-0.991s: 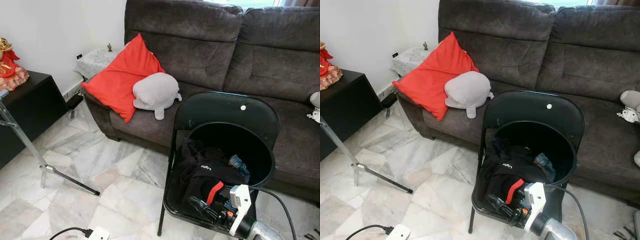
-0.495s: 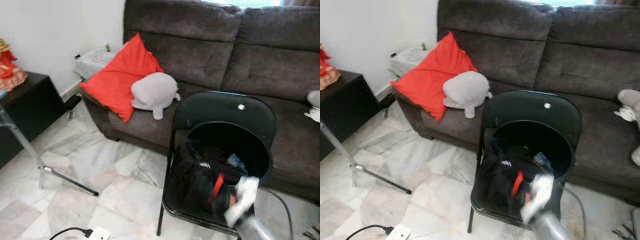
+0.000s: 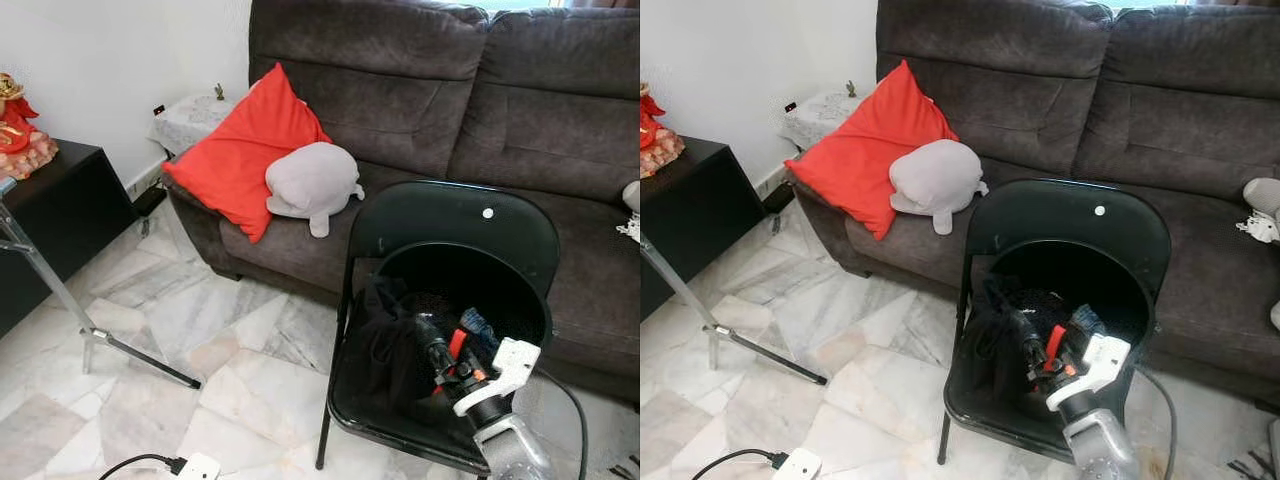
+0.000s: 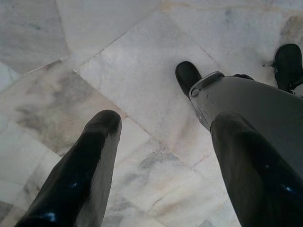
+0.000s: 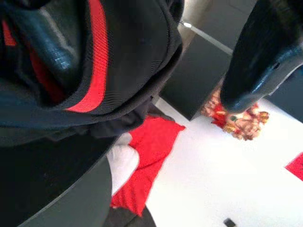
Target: Hang hanger
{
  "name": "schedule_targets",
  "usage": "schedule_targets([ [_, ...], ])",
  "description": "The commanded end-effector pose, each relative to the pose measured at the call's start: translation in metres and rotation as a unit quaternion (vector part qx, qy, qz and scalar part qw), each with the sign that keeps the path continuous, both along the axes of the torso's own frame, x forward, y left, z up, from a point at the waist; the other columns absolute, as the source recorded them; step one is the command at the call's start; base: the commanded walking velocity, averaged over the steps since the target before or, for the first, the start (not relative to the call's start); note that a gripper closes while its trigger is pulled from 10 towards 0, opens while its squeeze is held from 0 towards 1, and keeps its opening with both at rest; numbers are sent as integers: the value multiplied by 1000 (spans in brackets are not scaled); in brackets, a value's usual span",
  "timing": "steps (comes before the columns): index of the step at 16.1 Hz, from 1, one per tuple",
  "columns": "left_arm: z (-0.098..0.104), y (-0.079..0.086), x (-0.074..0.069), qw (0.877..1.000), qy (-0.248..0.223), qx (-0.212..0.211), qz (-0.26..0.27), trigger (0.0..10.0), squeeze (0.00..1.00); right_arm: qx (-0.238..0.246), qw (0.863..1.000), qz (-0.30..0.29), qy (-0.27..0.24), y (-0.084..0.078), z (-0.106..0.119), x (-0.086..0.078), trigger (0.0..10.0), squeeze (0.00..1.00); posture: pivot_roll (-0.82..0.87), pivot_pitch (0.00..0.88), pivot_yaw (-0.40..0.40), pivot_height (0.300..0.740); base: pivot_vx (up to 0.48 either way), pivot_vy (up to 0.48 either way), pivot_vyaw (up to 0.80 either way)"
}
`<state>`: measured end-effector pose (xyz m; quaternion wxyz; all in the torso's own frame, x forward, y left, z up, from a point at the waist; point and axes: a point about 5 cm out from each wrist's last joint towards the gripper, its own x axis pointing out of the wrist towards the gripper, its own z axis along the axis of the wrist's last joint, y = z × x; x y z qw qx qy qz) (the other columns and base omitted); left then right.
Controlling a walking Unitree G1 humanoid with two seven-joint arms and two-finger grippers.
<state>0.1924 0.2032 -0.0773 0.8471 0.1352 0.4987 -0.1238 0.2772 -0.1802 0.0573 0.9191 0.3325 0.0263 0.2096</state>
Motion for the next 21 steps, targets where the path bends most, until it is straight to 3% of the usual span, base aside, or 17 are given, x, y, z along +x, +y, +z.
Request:
schedule_targets([
  [1,-2,5,-5,1000,12,8,4,10000,0,-24,999,37,30,11,-11,-6,10000,0,-45,54,87,740,0,0,0],
  [2,-2,6,-5,1000,12,9,4,10000,0,-103,988,110,44,23,-23,-17,10000,0,-45,55,86,740,0,0,0],
  [4,-2,6,-5,1000,12,9,4,10000,0,-174,974,137,36,25,-29,-23,10000,0,-45,55,87,740,0,0,0],
  [6,-1,6,-5,1000,12,9,4,10000,0,-144,988,34,39,10,-21,-10,10000,0,-46,56,88,740,0,0,0],
  [7,-1,6,-5,1000,12,9,3,10000,0,-100,993,-25,52,3,-16,-4,10000,0,-50,58,88,740,0,0,0],
  [11,-1,6,-4,1000,11,10,2,10000,0,-67,995,-41,58,7,-17,-4,10000,0,-48,55,86,740,0,0,0],
  [12,-1,6,-4,1000,11,10,2,10000,0,-64,995,-40,60,10,-19,-5,9176,0,-48,56,85,740,0,0,0],
  [13,-1,6,-4,1000,11,10,2,10000,0,-60,995,-42,62,12,-19,-5,3608,0,-48,57,84,740,0,0,0],
  [14,-1,5,-4,1000,11,10,3,10000,0,-59,995,-43,66,14,-20,-6,1373,0,-48,58,83,740,0,0,0],
  [17,-1,5,-4,1000,11,10,3,10000,0,-59,994,-62,68,16,-16,-7,1529,0,-48,58,83,740,0,0,0],
  [18,-2,5,-4,1000,11,11,3,10000,0,-54,994,-72,67,17,-13,-10,1333,0,-56,61,79,740,0,0,0],
  [20,-2,5,-5,1000,11,11,3,10000,0,-56,992,-89,70,17,-11,-14,0,0,-57,61,79,740,0,0,0],
  [21,-2,5,-4,1000,11,12,3,10000,0,-50,990,-108,77,16,-10,-15,0,0,-61,61,79,740,0,0,0],
])
